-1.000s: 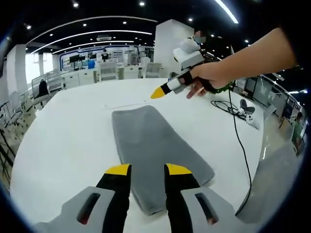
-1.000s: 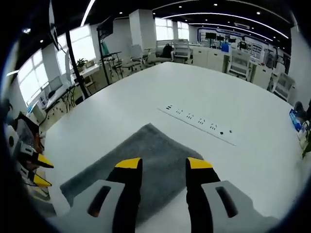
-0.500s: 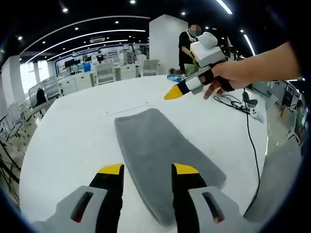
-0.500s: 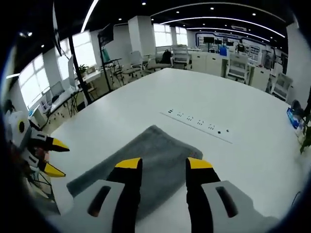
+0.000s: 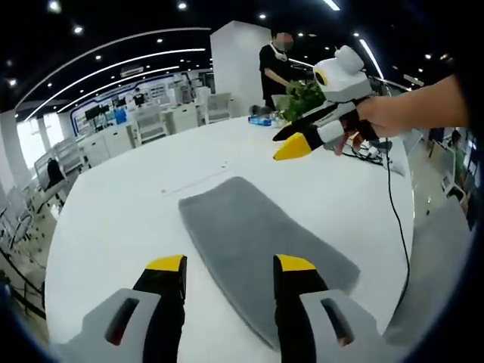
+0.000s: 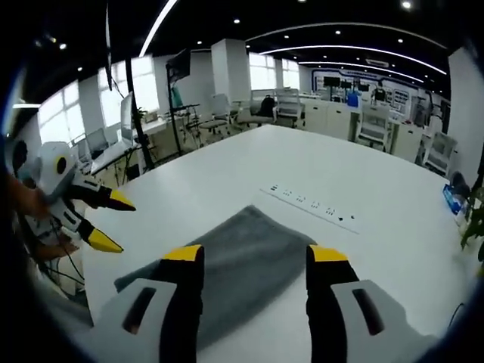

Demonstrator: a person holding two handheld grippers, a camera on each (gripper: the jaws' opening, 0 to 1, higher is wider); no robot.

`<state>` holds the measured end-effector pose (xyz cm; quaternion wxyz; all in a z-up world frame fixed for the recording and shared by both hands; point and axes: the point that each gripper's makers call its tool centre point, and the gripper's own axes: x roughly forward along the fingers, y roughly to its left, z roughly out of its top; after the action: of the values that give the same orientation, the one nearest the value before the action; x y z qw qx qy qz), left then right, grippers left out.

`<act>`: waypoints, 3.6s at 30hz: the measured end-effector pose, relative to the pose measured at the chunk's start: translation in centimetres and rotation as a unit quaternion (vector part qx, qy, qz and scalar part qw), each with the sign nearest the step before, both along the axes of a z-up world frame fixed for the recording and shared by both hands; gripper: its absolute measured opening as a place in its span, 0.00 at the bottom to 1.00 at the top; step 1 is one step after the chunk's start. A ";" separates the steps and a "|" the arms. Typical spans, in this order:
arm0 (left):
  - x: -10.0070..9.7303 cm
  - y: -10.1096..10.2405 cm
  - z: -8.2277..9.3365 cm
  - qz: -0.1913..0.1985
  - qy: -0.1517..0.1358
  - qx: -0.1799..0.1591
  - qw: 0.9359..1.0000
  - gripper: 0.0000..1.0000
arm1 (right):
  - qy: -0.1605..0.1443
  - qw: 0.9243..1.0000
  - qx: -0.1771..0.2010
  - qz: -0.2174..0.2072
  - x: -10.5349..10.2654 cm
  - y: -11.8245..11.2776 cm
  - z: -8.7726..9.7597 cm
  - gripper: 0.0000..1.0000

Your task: Fold the towel on the table until its edges align and the towel forms a compact rectangular stack.

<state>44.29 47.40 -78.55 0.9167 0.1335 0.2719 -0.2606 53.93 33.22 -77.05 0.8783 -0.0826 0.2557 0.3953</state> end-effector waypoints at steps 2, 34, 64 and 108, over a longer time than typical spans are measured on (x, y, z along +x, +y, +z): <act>0.0 -0.1 0.0 -0.010 -0.002 0.008 1.000 0.48 | -0.004 1.000 -0.003 0.004 -1.2 0.1 0.1 0.58; 0.9 -0.3 -6.1 -0.068 0.046 0.084 0.993 0.39 | 0.022 0.996 -0.074 0.047 -6.5 0.0 -8.1 0.39; -0.9 -0.4 -12.5 -0.075 0.132 0.101 0.983 0.02 | 0.075 0.981 -0.145 0.103 -8.9 -0.4 -14.3 0.17; -3.3 -13.1 -12.7 -0.126 0.126 0.088 0.980 0.02 | 0.083 0.976 -0.190 0.066 -11.3 -13.0 -14.3 0.18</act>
<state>41.03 34.28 -91.22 0.8197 0.2128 0.3879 -0.3637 42.66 20.22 -91.30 0.7943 -0.2314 0.3921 0.4022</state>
